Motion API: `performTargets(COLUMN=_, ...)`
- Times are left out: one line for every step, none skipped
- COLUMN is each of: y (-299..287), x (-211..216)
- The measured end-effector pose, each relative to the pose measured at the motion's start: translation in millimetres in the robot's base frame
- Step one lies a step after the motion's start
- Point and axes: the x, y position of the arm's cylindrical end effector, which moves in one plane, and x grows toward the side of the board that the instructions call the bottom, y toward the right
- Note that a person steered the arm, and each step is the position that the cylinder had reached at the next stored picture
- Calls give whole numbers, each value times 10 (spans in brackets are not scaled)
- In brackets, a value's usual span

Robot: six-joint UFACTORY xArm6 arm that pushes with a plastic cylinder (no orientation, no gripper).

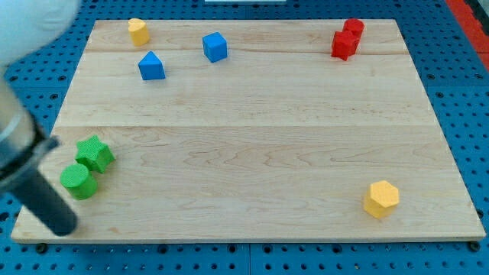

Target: Move the green circle diagonally top left to the yellow hexagon

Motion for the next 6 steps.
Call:
performTargets(y=-240, x=-259)
performTargets(y=319, x=-750)
performTargets(y=1144, x=-789)
performTargets(y=1553, x=-667)
performTargets(y=1311, x=-504)
performTargets(y=1533, x=-504)
